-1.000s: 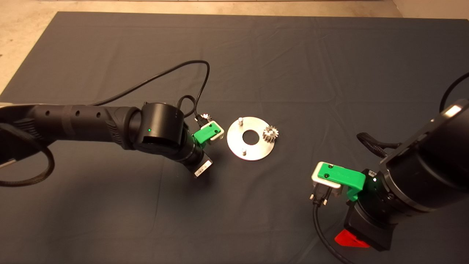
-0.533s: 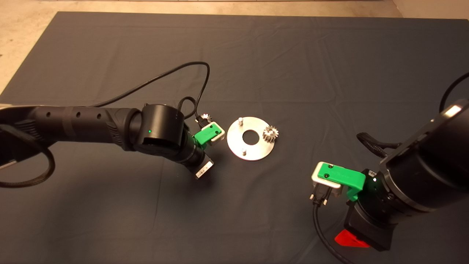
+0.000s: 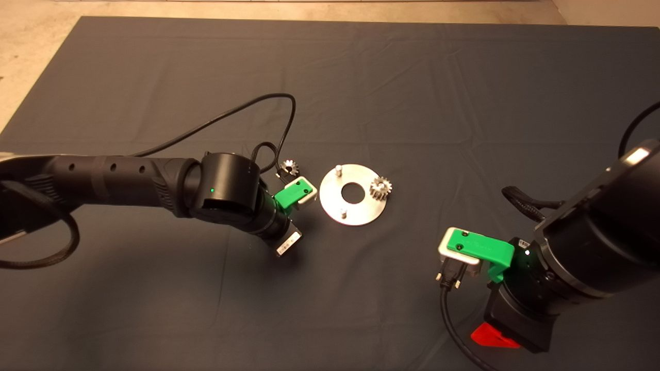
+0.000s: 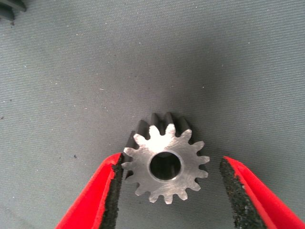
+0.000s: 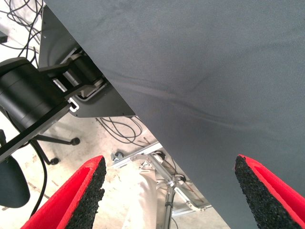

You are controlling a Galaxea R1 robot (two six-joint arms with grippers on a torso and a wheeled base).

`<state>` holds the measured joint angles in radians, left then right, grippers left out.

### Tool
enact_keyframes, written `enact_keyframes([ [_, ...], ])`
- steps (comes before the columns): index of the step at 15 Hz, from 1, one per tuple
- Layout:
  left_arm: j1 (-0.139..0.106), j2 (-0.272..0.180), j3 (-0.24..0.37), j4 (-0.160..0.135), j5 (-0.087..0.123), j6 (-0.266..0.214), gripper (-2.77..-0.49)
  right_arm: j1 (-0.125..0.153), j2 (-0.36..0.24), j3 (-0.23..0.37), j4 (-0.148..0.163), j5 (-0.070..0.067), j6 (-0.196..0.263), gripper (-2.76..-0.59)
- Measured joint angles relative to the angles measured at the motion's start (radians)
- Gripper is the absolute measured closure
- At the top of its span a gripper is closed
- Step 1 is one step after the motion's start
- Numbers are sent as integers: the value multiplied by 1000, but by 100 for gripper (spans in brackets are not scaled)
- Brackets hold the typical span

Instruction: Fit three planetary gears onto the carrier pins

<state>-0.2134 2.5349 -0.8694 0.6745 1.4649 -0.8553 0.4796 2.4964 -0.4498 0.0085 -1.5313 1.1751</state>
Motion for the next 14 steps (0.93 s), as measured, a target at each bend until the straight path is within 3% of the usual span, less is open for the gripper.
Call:
enact_keyframes([
  [5,0,9,0,0,-11,0,-122,0,0,0,0,0,-1,-200],
  [14,0,8,1,0,-12,0,-105,0,14,0,0,0,-2,-200],
])
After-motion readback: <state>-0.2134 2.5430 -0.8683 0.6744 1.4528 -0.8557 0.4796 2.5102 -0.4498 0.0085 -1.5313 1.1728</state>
